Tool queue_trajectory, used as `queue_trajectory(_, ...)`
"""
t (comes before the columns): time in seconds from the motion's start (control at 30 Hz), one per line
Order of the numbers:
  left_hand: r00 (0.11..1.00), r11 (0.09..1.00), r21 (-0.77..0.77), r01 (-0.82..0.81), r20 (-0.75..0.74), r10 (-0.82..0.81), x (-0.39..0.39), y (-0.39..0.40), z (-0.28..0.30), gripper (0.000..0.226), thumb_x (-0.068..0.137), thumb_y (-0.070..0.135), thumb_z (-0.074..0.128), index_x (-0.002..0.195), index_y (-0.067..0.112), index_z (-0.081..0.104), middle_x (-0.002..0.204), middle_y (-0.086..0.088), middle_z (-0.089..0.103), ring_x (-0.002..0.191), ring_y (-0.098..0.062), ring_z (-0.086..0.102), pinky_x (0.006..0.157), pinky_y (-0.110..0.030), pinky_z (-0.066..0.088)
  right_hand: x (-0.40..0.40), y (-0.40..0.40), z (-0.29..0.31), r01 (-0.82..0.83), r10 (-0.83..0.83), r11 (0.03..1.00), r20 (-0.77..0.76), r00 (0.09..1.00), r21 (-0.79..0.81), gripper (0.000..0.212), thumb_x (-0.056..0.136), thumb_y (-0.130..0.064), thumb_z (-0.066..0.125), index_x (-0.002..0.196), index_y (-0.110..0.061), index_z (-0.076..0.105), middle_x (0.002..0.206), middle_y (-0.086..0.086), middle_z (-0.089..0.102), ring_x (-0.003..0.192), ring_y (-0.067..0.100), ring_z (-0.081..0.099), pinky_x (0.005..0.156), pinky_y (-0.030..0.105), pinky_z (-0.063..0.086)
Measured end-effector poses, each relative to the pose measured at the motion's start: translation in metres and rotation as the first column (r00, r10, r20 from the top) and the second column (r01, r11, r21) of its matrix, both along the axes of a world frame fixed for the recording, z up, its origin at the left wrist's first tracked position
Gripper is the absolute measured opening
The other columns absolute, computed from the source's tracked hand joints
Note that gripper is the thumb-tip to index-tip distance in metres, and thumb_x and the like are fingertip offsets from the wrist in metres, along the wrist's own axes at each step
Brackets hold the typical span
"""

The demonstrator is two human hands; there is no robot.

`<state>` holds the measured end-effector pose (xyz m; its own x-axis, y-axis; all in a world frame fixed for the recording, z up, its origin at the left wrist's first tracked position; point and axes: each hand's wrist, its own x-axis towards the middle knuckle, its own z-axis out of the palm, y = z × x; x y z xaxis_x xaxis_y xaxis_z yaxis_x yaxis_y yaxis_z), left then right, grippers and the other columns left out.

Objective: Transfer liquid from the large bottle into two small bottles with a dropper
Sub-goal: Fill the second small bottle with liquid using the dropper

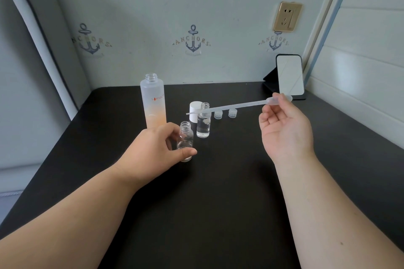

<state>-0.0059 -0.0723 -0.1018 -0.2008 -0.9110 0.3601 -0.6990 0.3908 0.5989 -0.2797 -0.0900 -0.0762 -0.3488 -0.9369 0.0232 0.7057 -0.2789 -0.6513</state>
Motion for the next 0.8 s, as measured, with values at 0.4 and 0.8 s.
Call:
queue_trajectory(0.4,0.855,0.943,-0.209,-0.258,-0.505,0.122,0.01,0.002,0.003,0.031,0.097,0.056,0.045,0.087,0.031,0.06,0.081,0.017,0.064,0.073,-0.003,0.059,0.064,-0.017,0.043,0.0,-0.002,-0.003,-0.047,0.047,0.999,0.004,0.999,-0.017,0.012,0.091,-0.012,0.071,0.083,-0.01,0.078,0.08,0.004,0.071,0.066,0.015,0.066,0.063,0.023,0.053)
queue_trajectory(0.8,0.87,0.964,0.099,-0.246,-0.415,0.264,0.016,-0.023,-0.007,0.05,0.089,0.049,0.072,0.132,0.036,0.05,0.107,0.026,0.062,0.098,0.006,0.061,0.075,-0.017,0.046,0.002,-0.001,-0.003,-0.056,0.056,0.998,0.013,0.998,-0.008,0.009,0.094,-0.013,0.068,0.093,-0.008,0.074,0.082,0.004,0.072,0.069,0.015,0.067,0.064,0.023,0.054)
